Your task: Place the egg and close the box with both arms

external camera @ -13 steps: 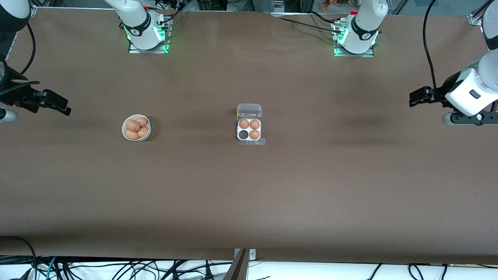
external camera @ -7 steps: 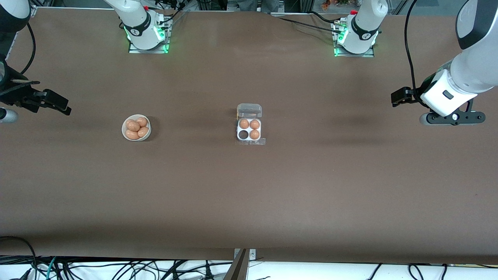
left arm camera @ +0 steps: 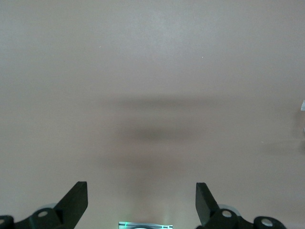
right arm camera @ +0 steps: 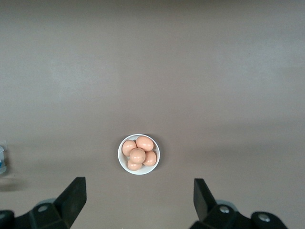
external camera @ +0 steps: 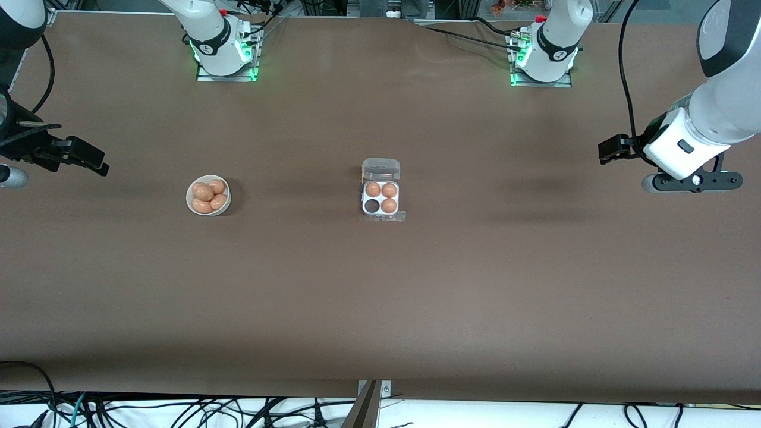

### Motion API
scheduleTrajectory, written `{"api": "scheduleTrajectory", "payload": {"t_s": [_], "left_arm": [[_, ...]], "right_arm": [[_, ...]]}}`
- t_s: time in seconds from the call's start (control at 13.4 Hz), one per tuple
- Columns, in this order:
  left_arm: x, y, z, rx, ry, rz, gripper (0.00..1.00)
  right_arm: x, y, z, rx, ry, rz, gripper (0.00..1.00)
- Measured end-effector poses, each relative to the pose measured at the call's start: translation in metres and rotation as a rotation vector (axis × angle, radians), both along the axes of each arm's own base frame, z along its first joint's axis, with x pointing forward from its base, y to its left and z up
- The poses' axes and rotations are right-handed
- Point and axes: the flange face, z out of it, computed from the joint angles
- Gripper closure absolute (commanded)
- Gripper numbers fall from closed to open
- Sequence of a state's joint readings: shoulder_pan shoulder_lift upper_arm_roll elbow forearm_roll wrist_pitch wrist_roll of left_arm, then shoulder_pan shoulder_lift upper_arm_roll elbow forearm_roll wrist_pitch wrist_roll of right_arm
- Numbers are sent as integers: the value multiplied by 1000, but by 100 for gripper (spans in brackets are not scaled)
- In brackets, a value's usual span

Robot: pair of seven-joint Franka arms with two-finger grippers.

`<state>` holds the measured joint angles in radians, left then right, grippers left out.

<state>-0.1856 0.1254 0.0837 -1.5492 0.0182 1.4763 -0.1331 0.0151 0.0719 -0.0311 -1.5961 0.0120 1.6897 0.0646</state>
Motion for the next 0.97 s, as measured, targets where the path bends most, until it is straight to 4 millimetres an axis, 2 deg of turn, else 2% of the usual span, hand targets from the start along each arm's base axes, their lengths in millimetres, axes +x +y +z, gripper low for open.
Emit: {"api": "scheduleTrajectory", "payload": {"t_s": [0.6,0.97], "left_arm": [[1,11,0,2,0,19,0],[3,28,-1,2,2,48,0]], "right_arm": [[0,0,0,0,1,0,0],[0,0,0,0,1,0,0]]}}
